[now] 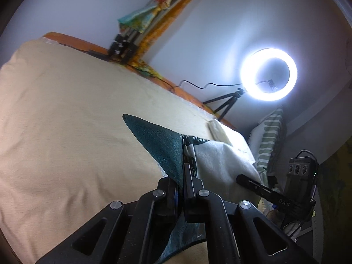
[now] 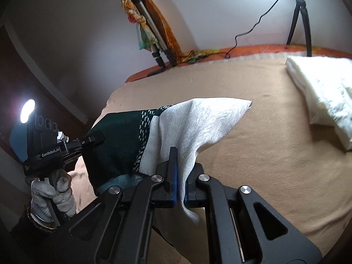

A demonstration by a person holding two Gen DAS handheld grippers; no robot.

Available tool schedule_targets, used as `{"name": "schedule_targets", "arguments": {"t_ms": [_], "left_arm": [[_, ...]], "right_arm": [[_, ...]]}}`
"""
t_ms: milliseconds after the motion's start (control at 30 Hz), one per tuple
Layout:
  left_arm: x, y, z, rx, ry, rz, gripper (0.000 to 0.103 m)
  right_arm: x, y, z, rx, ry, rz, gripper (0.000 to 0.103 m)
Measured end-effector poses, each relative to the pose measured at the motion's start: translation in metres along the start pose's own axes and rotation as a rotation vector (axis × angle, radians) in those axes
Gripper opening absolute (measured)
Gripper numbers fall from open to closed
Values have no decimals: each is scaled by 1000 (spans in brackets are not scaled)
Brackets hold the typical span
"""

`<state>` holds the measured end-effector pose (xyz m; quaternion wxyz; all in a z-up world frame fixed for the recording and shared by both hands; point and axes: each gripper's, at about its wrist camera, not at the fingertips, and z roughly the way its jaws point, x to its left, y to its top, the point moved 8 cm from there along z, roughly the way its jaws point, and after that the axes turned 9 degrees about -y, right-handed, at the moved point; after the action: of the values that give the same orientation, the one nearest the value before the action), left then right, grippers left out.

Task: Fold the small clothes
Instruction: 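Carry the folded shirt with both tools onto the white cloth by the pillow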

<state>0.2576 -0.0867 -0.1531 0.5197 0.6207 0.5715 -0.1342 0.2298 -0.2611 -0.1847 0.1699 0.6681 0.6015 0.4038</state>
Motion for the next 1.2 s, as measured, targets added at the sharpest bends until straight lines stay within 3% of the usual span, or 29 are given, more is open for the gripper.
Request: {"name": "schedule_targets", "arguments": {"t_ms": [233,767,1000,1200], "left_arm": [[-40,7,50,36,-42,58,0],[-136,33,216,93,-144,132,0],[-170,48,285,83,-129,185,0],[-174,54,332,74,-97,177,0]], "right_arm": [[-44,25,-37,-65,-82,-30,5],[-206,78,-93,-137,-298,-8,5],[-277,110,-97,-159,-387,-15,5],[-326,132,-89,-173,-418,-10,5]]}}
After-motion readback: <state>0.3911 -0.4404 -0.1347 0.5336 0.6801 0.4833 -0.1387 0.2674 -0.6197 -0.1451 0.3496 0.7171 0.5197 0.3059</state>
